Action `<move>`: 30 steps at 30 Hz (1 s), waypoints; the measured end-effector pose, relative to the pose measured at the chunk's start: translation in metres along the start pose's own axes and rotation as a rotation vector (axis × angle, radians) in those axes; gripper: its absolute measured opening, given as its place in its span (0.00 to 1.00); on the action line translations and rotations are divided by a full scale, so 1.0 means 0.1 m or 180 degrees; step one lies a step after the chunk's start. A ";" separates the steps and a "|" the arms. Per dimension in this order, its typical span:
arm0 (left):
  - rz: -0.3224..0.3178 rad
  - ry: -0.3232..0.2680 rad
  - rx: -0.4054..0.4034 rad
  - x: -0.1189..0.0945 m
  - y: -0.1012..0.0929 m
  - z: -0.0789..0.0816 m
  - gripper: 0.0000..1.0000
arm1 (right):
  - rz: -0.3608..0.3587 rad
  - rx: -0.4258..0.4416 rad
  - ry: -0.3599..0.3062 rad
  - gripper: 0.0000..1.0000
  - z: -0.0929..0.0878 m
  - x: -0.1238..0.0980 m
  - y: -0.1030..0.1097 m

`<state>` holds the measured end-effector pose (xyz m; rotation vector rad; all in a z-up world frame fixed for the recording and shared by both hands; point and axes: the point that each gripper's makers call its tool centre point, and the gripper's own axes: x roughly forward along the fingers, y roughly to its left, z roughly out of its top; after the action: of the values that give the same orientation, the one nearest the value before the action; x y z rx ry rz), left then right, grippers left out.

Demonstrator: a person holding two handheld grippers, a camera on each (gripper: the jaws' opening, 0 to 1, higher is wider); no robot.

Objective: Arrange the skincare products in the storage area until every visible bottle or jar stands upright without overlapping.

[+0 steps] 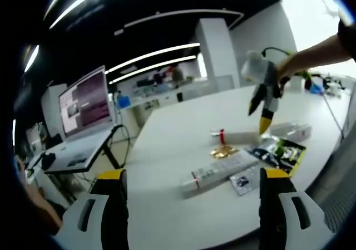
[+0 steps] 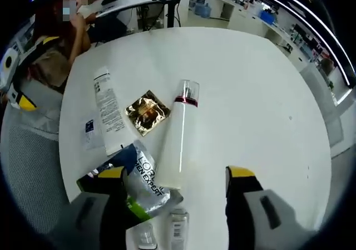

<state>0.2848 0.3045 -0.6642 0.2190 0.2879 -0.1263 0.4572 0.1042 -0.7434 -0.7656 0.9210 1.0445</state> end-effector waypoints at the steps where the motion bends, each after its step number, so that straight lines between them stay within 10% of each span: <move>1: 0.0000 0.0003 0.0001 0.00 0.00 0.00 0.96 | 0.0022 0.0007 0.0014 0.69 0.02 0.03 0.00; 30: -0.0008 0.0040 0.0009 0.01 -0.02 -0.01 0.94 | 0.0305 0.0178 0.0361 0.37 0.10 0.42 0.02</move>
<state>0.2849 0.3027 -0.6657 0.2224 0.3007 -0.1280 0.4673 0.1294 -0.7774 -0.7457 1.0886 1.0627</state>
